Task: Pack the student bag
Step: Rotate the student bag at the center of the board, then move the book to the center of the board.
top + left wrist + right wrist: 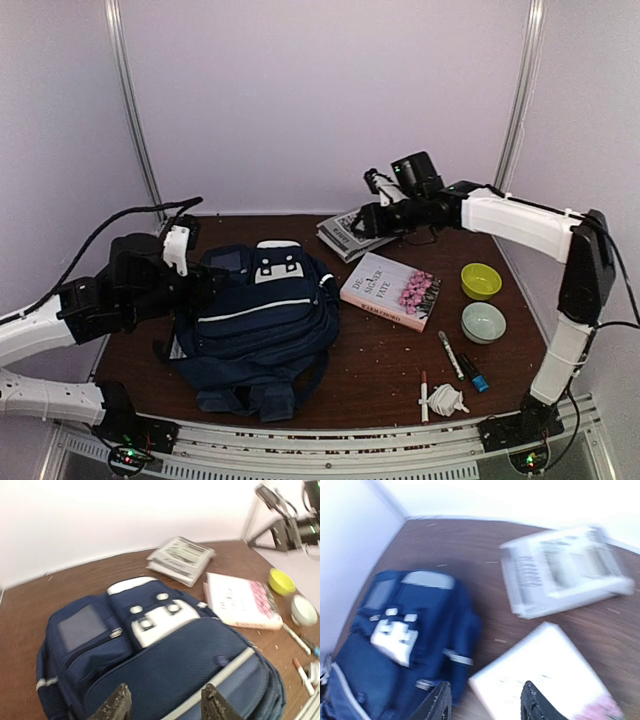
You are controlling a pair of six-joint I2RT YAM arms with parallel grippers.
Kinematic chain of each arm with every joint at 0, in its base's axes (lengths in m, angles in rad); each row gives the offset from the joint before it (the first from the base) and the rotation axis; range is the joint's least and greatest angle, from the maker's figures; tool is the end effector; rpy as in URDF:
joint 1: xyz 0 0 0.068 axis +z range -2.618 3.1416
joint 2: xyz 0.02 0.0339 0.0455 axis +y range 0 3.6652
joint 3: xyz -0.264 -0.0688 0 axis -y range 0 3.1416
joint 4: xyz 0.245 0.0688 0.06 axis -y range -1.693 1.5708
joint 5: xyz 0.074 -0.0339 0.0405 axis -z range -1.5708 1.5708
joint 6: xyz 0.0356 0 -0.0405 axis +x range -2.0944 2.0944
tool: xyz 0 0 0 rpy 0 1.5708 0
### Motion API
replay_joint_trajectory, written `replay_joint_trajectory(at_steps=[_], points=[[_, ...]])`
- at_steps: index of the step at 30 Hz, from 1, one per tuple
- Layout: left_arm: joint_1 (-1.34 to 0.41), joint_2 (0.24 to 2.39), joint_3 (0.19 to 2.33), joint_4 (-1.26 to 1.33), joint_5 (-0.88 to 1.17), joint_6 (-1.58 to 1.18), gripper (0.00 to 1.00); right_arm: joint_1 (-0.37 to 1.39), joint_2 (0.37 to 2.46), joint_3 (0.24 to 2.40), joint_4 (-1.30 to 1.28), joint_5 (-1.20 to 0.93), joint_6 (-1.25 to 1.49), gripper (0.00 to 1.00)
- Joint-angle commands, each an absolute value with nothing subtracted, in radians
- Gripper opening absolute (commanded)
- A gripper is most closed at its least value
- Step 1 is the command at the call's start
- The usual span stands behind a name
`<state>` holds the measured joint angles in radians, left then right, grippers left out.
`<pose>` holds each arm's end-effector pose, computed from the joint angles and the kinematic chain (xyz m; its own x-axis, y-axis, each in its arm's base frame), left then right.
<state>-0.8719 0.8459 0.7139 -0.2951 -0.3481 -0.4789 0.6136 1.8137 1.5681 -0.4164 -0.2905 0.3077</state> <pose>0.1338 -0.1403 0.2938 -0.4761 -0.1068 -0.8729 0.3386 0.8938 -0.2940 0.3383 0.2508 0.3019 -0.7020 -0.1395 -0.6984 -0.5496 0.7298 0.4067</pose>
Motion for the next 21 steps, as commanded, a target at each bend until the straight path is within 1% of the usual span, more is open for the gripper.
replay_joint_trajectory(at_steps=[1, 4, 7, 8, 10, 11, 12, 14, 17, 21], points=[[-0.985, 0.982, 0.81, -0.225, -0.414, -0.235, 0.52, 0.502, 1.639, 1.308, -0.424, -0.144, 0.321, 0.5], [-0.987, 1.107, 0.873, -0.107, -0.357, -0.169, 0.57, 0.467, 1.563, 1.178, -0.445, -0.046, 0.317, 0.53], [-0.973, 1.327, 1.049, -0.091, -0.392, -0.163, 0.63, 0.444, 1.555, 1.1, -0.454, 0.024, 0.323, 0.56], [-0.956, 1.426, 1.154, -0.127, -0.353, -0.178, 0.64, 0.433, 1.564, 1.088, -0.457, 0.025, 0.341, 0.57], [-0.923, 1.625, 1.402, -0.258, -0.166, -0.221, 0.65, 0.411, 1.577, 1.064, -0.443, 0.017, 0.355, 0.57], [-0.914, 1.758, 1.518, -0.319, -0.096, -0.24, 0.63, 0.408, 1.58, 1.05, -0.427, 0.024, 0.362, 0.57], [-0.91, 1.844, 1.637, -0.373, -0.046, -0.261, 0.61, 0.408, 1.584, 1.031, -0.409, 0.027, 0.369, 0.57], [-0.908, 1.989, 1.801, -0.411, 0.035, -0.287, 0.61, 0.405, 1.598, 1.013, -0.381, 0.013, 0.38, 0.59], [-0.888, 2.134, 1.921, -0.418, 0.062, -0.376, 0.61, 0.403, 1.625, 1.008, -0.365, -0.031, 0.393, 0.62], [-0.815, 2.262, 1.973, -0.415, 0.083, -0.511, 0.61, 0.403, 1.644, 0.986, -0.34, -0.052, 0.406, 0.63]])
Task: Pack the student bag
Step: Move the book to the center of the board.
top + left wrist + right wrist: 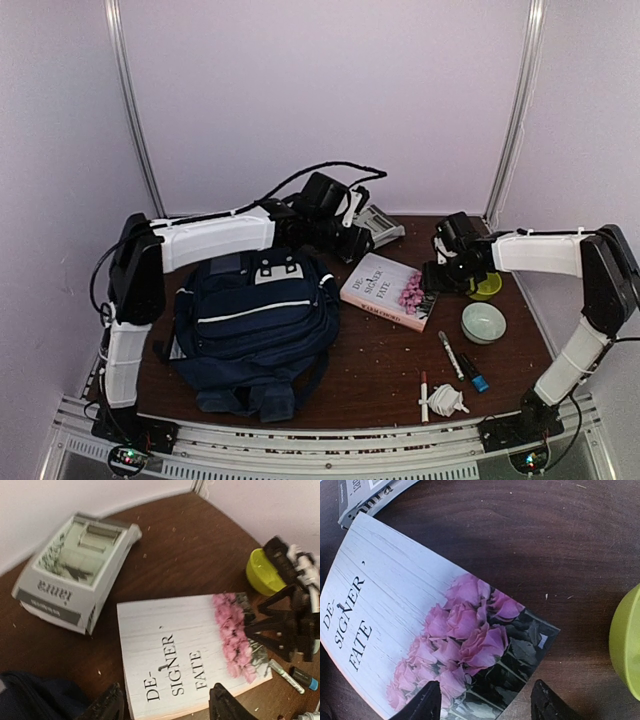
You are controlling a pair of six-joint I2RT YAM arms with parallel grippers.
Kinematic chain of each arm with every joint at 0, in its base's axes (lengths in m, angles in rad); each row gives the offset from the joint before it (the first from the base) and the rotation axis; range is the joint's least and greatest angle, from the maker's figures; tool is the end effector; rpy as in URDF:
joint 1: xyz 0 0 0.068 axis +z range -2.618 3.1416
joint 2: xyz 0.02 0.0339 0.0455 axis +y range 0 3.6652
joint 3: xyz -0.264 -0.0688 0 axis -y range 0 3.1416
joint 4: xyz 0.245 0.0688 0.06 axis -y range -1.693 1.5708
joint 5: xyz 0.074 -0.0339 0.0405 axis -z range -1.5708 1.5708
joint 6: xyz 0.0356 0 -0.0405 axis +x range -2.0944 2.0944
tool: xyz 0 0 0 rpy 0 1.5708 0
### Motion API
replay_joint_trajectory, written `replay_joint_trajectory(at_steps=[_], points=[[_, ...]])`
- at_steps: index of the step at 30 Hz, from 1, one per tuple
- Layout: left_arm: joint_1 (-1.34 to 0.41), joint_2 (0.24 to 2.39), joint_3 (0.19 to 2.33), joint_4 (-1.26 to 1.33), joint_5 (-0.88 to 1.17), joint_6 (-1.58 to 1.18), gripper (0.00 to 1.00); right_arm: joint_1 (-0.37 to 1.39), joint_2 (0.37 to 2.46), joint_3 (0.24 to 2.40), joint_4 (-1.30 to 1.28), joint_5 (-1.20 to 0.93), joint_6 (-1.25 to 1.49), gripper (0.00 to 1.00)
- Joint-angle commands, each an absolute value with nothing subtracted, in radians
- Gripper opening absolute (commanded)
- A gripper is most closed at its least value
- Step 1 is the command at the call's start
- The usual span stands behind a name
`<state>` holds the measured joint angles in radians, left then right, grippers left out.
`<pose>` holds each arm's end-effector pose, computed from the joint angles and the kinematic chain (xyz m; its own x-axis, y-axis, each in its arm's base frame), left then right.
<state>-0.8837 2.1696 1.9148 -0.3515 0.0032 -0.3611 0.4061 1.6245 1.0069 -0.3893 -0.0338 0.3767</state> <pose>0.3241 -0.3952 0.2654 -0.6119 0.1887 -0.7681 0.5971 0.7471 -0.2920 0.3001 0.1304 0.1915 -0.8733 0.0247 -0.4865 -0.0969 0.9699 0.2232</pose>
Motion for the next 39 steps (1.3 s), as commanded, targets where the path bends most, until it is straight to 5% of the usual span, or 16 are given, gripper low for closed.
replay_joint_trajectory(at_steps=[1, 16, 27, 39], points=[[-0.808, 2.292, 1.994, -0.428, 0.088, -0.52, 0.61, 0.403, 1.648, 0.979, -0.336, -0.056, 0.408, 0.63], [-0.79, 2.486, 2.082, -0.488, 0.246, -0.525, 0.65, 0.415, 1.723, 0.924, -0.189, -0.355, 0.506, 0.56], [-0.795, 2.174, 1.622, -0.315, 0.313, -0.533, 0.64, 0.478, 1.562, 0.827, -0.164, -0.459, 0.586, 0.57], [-0.795, 2.102, 1.491, -0.268, 0.321, -0.534, 0.64, 0.449, 1.575, 0.748, -0.151, -0.413, 0.61, 0.79]])
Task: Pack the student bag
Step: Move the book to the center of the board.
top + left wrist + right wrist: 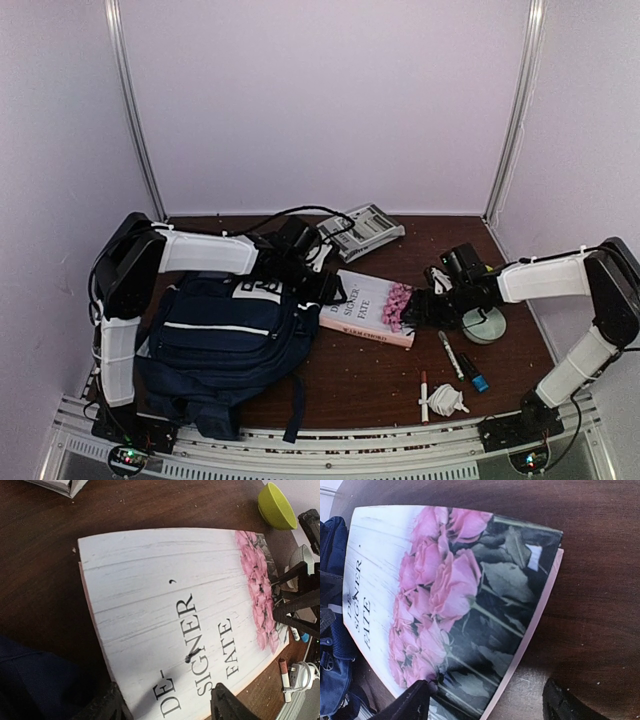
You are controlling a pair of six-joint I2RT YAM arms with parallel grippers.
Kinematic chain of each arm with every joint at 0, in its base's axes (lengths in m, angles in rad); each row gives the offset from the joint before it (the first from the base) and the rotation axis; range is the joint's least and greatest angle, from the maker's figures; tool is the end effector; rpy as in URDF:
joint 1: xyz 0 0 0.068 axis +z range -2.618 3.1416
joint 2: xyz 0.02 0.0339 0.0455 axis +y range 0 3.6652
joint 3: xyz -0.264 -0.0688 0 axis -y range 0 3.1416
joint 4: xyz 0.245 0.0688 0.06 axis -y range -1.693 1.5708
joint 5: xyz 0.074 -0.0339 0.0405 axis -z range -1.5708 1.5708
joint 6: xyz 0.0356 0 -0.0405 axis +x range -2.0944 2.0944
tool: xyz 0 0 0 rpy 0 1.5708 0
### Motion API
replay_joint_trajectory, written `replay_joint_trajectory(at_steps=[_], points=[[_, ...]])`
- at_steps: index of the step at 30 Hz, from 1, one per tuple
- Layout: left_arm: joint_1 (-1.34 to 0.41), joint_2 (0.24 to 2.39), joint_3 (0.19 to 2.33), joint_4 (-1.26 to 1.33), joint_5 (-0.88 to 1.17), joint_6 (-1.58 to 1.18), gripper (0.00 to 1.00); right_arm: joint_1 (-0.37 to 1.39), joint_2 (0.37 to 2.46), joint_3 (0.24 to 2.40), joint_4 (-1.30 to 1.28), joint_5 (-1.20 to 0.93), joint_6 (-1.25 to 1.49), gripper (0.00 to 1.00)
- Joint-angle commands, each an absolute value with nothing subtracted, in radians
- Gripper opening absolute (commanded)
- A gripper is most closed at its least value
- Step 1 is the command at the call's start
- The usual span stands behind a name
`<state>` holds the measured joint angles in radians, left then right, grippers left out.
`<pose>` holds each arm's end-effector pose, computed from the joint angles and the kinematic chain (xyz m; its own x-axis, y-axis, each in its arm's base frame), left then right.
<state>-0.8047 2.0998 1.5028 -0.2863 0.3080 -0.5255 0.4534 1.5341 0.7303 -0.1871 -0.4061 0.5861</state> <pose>0.3098 -0.3376 0.1699 -0.8749 0.2199 -0.4314 0.4406 0.7310 -0.5210 0.2474 0.1362 0.1533 -0.9567 0.0991 -0.2737 -0.0814 0.8117 0.5784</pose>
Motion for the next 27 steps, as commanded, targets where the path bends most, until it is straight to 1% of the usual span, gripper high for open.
replay_joint_trajectory(at_steps=[1, 6, 9, 11, 15, 21, 27], points=[[-0.795, 2.107, 1.492, -0.265, 0.322, -0.535, 0.64, 0.45, 1.587, 0.752, -0.133, -0.42, 0.614, 0.79], [-0.795, 2.136, 1.505, -0.252, 0.336, -0.539, 0.64, 0.462, 1.674, 0.821, -0.073, -0.489, 0.645, 0.79], [-0.795, 2.144, 1.501, -0.227, 0.347, -0.551, 0.63, 0.5, 1.697, 0.862, -0.068, -0.535, 0.648, 0.71], [-0.799, 2.14, 1.504, -0.223, 0.353, -0.553, 0.61, 0.529, 1.668, 0.881, -0.094, -0.527, 0.643, 0.69], [-0.834, 2.12, 1.517, -0.222, 0.353, -0.505, 0.61, 0.57, 1.53, 0.894, -0.184, -0.467, 0.633, 0.69], [-0.881, 2.103, 1.544, -0.224, 0.409, -0.488, 0.6, 0.625, 1.3, 0.877, -0.328, -0.396, 0.656, 0.69], [-0.926, 2.088, 1.554, -0.257, 0.461, -0.477, 0.6, 0.653, 1.078, 0.661, -0.334, -0.378, 0.831, 0.69]])
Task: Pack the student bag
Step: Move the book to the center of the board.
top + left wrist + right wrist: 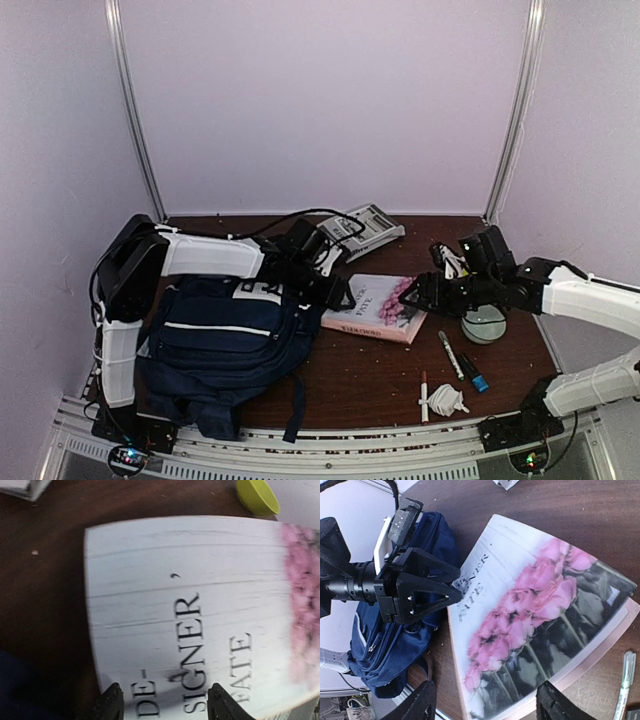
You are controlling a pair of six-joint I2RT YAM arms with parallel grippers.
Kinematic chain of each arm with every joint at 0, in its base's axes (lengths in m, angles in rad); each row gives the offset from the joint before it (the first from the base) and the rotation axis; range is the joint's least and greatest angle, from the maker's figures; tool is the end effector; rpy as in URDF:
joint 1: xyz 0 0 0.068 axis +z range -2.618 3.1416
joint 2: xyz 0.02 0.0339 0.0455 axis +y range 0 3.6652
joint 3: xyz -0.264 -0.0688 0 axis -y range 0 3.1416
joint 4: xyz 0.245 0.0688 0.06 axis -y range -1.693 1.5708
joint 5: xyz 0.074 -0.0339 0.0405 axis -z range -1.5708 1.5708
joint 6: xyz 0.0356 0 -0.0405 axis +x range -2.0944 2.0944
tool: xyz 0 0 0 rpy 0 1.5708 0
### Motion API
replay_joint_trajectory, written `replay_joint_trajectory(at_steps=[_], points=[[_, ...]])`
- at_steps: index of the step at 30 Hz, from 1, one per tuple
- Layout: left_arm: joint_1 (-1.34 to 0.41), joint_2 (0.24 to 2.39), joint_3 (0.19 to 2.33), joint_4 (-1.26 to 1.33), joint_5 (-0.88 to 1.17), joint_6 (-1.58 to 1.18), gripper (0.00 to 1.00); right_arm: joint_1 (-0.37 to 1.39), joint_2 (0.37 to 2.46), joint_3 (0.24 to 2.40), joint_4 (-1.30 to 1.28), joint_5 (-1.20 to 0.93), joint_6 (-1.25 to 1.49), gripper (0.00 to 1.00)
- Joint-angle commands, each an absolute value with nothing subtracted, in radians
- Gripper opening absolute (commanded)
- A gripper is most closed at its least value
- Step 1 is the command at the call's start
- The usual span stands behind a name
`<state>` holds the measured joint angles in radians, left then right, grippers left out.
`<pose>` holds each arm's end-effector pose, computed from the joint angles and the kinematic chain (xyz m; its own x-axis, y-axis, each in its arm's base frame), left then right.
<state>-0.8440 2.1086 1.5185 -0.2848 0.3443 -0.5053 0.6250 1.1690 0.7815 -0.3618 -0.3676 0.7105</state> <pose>0.2974 -0.3526 0.1712 -0.8564 0.2774 -0.4356 0.4945 0.6835 -0.5370 0.1910 0.1536 0.2464 -0.9140 0.0911 -0.3954 -0.2154 0.7169 0.6631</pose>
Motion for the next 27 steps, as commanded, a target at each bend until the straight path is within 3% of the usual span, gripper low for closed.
replay_joint_trajectory(at_steps=[1, 12, 27], points=[[-0.931, 2.095, 1.563, -0.271, 0.467, -0.47, 0.59, 0.658, 1.045, 0.626, -0.341, -0.364, 0.856, 0.69], [-0.937, 2.12, 1.599, -0.344, 0.481, -0.424, 0.6, 0.682, 0.805, 0.418, -0.439, -0.169, 0.959, 0.75], [-0.847, 2.185, 1.662, -0.393, 0.404, -0.421, 0.67, 0.67, 1.216, 0.487, -0.152, -0.137, 1.002, 0.88]])
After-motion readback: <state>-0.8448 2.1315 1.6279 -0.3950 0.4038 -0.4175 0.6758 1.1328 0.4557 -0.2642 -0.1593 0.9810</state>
